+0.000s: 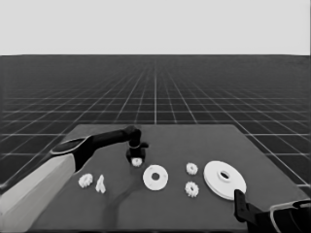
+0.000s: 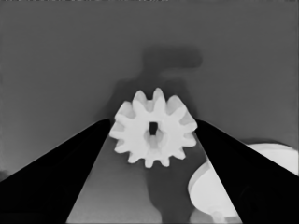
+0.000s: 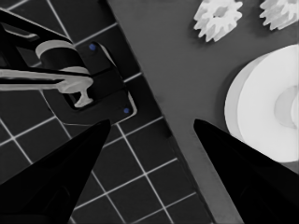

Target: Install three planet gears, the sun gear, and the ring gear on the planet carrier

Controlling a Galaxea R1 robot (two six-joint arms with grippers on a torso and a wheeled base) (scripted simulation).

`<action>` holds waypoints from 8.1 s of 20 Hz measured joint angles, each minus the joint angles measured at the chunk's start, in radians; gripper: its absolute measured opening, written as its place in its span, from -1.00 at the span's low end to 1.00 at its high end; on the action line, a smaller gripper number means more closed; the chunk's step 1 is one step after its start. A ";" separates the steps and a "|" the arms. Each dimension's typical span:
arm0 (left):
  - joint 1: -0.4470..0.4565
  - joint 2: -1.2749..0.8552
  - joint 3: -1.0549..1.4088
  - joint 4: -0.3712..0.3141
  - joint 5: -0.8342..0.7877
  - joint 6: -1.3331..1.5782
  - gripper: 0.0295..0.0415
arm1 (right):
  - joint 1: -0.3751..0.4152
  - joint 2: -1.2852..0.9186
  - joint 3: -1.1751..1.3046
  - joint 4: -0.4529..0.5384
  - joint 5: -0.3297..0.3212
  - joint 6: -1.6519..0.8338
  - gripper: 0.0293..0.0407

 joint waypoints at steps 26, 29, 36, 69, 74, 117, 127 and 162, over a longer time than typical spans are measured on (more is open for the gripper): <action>-0.156 0.054 0.287 -0.092 0.145 -0.319 -0.72 | 0.000 0.000 0.000 0.000 0.000 0.000 0.61; -0.156 0.059 0.287 -0.091 0.146 -0.325 -0.72 | 0.000 0.000 0.000 0.000 0.000 0.000 0.61; -0.018 0.097 0.173 0.030 0.077 -0.264 -0.72 | 0.000 0.000 0.000 0.000 0.000 0.000 0.61; -0.133 -0.852 0.843 -0.100 0.079 0.025 0.49 | 0.000 0.000 0.000 0.000 0.000 0.000 0.61; 0.056 -0.794 0.725 0.030 -0.059 0.062 0.49 | 0.000 0.000 0.000 0.000 0.000 0.000 0.61; 0.042 -0.042 0.648 0.118 0.167 -0.589 -0.72 | 0.000 0.000 0.000 0.000 0.000 0.000 0.61; 0.046 -0.041 0.644 0.122 0.165 -0.587 0.49 | 0.000 0.000 0.000 0.000 0.000 0.000 0.61; -0.477 -1.243 1.725 0.075 -0.690 1.225 0.49 | 0.177 0.751 -0.749 0.329 -0.324 1.069 0.61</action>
